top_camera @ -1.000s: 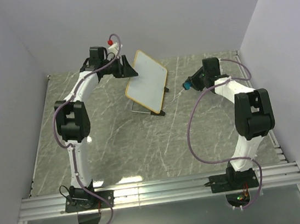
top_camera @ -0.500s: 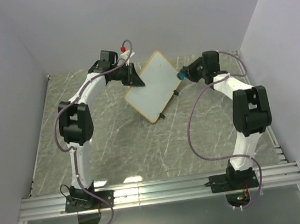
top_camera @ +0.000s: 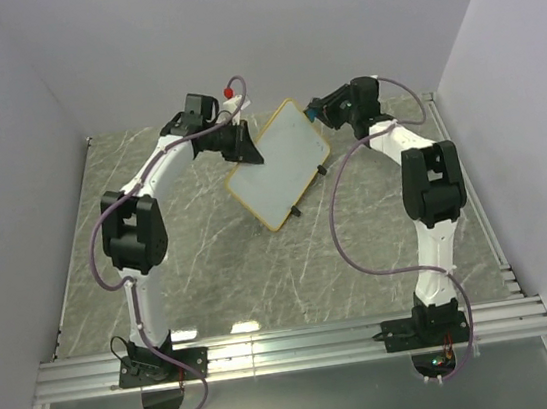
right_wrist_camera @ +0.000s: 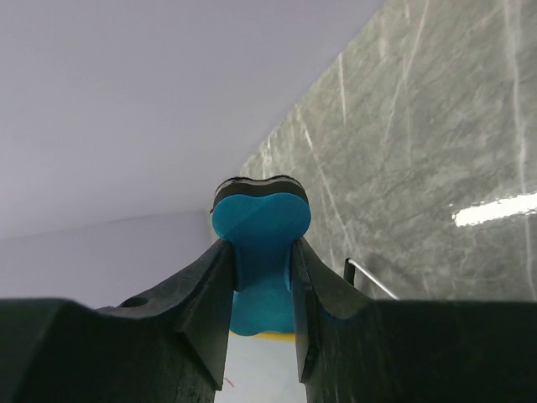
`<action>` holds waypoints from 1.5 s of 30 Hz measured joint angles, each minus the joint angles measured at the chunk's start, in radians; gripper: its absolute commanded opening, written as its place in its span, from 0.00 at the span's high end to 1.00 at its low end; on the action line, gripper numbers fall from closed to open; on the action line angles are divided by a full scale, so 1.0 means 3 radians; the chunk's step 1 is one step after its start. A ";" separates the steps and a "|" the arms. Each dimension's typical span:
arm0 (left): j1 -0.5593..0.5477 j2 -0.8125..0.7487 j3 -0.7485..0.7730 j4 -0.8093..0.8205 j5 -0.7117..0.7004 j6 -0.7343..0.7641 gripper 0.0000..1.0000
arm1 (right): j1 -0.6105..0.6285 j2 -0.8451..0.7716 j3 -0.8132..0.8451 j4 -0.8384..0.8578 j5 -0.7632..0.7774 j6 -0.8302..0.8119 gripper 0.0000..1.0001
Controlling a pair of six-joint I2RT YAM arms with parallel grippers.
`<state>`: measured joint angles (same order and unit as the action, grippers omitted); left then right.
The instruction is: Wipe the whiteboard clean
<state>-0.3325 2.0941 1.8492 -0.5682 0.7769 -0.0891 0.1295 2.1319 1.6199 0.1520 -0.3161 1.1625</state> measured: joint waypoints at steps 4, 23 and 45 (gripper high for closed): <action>-0.0052 0.0135 0.0280 -0.0266 -0.0118 -0.0004 0.96 | 0.0028 -0.0039 -0.0188 0.0156 0.0169 -0.0001 1.00; -0.0104 0.0472 0.0823 -0.0556 -0.0352 -0.0287 1.00 | 0.0121 -0.0570 -0.0674 0.0299 0.0239 -0.0093 1.00; -0.0137 0.0220 0.0439 -0.0272 -0.0488 -0.0374 1.00 | 0.0271 -0.0061 0.0210 -0.1545 0.1888 -0.1102 1.00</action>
<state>-0.3737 2.1601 1.9808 -0.6498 0.6304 -0.2012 0.2108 2.1136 1.6829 -0.3115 0.2504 0.8318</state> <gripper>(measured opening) 0.080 0.364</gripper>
